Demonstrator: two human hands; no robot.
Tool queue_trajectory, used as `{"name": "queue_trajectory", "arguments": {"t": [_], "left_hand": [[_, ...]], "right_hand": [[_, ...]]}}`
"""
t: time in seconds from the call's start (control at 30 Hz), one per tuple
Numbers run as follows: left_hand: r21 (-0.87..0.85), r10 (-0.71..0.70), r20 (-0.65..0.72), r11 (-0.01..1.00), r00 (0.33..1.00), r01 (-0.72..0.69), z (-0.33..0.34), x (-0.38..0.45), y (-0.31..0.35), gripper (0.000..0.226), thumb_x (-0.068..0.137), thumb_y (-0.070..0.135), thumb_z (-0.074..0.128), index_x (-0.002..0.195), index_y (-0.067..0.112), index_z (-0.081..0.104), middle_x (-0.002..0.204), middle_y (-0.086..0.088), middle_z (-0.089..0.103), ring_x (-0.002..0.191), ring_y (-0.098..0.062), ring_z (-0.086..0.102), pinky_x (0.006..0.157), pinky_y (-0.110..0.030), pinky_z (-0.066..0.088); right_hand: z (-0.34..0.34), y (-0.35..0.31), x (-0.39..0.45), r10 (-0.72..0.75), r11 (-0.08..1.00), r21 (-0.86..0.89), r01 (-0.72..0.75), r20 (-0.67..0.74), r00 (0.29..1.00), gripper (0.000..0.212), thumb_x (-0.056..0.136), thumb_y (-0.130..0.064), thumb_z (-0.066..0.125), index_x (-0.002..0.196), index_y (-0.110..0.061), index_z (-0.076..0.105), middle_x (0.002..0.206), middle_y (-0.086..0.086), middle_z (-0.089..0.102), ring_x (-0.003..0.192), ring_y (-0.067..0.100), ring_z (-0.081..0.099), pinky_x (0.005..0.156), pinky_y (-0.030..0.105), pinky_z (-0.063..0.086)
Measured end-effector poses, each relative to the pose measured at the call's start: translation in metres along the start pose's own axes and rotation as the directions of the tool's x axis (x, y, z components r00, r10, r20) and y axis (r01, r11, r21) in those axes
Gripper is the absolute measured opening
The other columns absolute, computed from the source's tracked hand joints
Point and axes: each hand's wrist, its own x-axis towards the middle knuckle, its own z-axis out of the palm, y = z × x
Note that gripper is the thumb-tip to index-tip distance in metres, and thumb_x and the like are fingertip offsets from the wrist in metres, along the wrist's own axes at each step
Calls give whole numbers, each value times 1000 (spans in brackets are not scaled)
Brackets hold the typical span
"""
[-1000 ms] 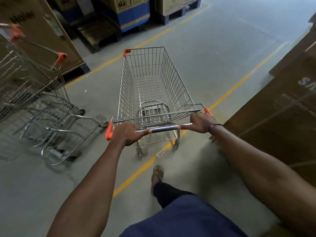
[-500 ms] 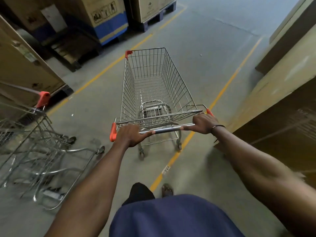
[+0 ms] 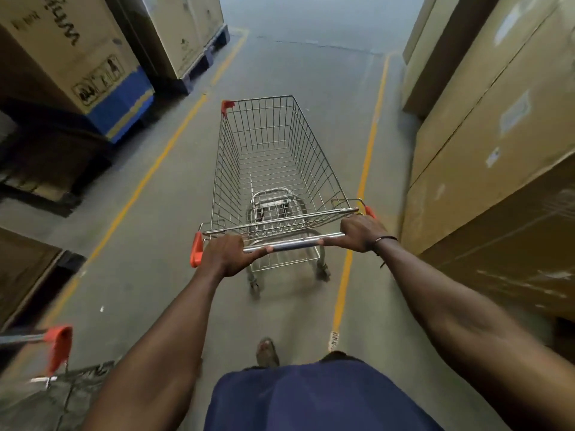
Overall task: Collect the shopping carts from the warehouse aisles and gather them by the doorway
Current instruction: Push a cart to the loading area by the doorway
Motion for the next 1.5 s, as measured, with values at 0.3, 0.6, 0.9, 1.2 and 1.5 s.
{"name": "queue_trajectory", "arguments": {"t": [0.3,0.6,0.9,1.2,1.5], "left_hand": [[92,175,23,980,984,-176,-39,126,-79,97,76,105,30,51,14,51,54,-3,55,53,-22,53,57,-36,40],[103,256,29,961,966,-258,-82,282,-119,98,75,107,28,48,14,46,49,-4,56,50,-22,57,58,-34,46],[99,254,81,960,964,-261,-136,444,-148,100,72,109,28,50,14,51,53,-4,58,55,-23,59,63,-37,49],[135,329,80,932,941,-337,-188,612,-192,97,77,104,31,53,13,50,55,-1,56,53,-19,56,63,-36,48],[152,402,80,900,912,-409,-246,808,-237,102,76,106,29,53,11,56,56,-3,58,55,-22,59,59,-35,45]], "right_hand": [[-18,-39,82,175,984,26,-175,-6,985,116,64,-115,13,67,-14,69,66,-9,63,68,9,56,123,59,20],[-71,-28,209,226,974,45,-224,-61,972,98,74,-109,23,62,-18,56,67,-9,60,65,4,49,128,61,14],[-138,-9,352,253,967,45,-250,-53,966,95,73,-108,21,61,-19,53,65,-11,52,69,13,51,125,58,21],[-190,3,504,303,952,71,-298,-82,950,96,75,-109,23,60,-19,51,68,-8,60,72,14,60,125,59,20],[-252,23,680,390,919,87,-384,-72,918,106,72,-112,20,61,-15,62,65,-6,62,75,15,65,127,59,14]]}}
